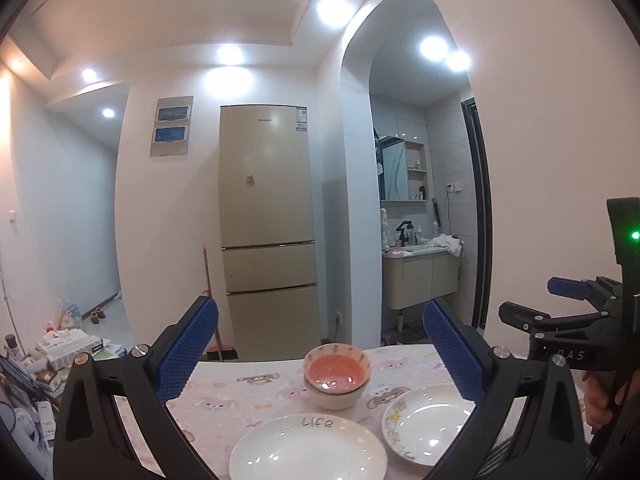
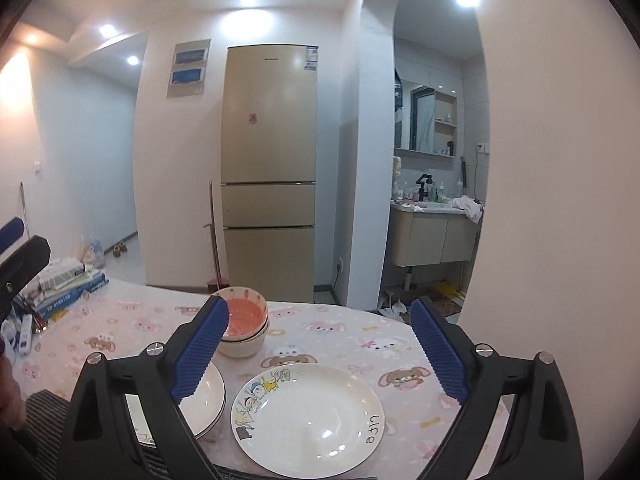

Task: Organize plates and bowls
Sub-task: 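Raise both grippers and move them toward the cartoon-print white plate, then close the left gripper on the cartoon plate rim while the right gripper grips it too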

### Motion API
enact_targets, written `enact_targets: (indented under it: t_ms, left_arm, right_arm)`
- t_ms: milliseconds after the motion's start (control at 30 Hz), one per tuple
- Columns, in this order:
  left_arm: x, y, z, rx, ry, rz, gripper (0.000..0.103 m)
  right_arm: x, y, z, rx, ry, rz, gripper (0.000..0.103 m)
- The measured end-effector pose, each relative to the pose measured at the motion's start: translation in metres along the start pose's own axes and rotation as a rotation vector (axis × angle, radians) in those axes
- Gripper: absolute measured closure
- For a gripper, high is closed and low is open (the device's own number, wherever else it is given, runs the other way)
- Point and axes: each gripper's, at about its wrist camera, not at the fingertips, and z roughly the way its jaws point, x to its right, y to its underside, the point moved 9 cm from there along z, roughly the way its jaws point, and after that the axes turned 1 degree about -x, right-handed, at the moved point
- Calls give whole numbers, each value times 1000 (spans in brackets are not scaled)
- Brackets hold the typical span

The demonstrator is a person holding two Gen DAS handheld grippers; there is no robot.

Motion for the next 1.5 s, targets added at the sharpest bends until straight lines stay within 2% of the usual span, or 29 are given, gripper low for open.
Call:
enact_targets:
  t_ms: [167,500,667,867,1000,1100,1233,1367,1500]
  left_arm:
    - [14,-7,5,-2,18,-20,1]
    - [66,-10,30,-44,86,-33,1]
    - [88,13,54,-123,110,-30,1]
    - [108,57,91,-250,126,-17,1]
    - [125,89,118,-365,134,23,1]
    - [129,117,135,-482,125,57,1]
    - [124,147,155,-587,124,42,1]
    - [122,173,166,-663,153,24,2]
    - [115,200,175,-743,161,-22,10]
  right_arm:
    - [37,-1,-7,15,75,23,9]
    - [97,27,15,-68,160,30,9]
    - [121,43,33,-89,171,46,9]
    - [136,68,50,-116,170,83,9]
    - [142,89,71,-189,117,121,9]
    - [146,106,90,-248,61,164,9]
    - [140,131,119,-366,-63,251,9]
    - [130,150,139,-438,-122,285,9]
    - [115,172,156,-520,-197,320,9]
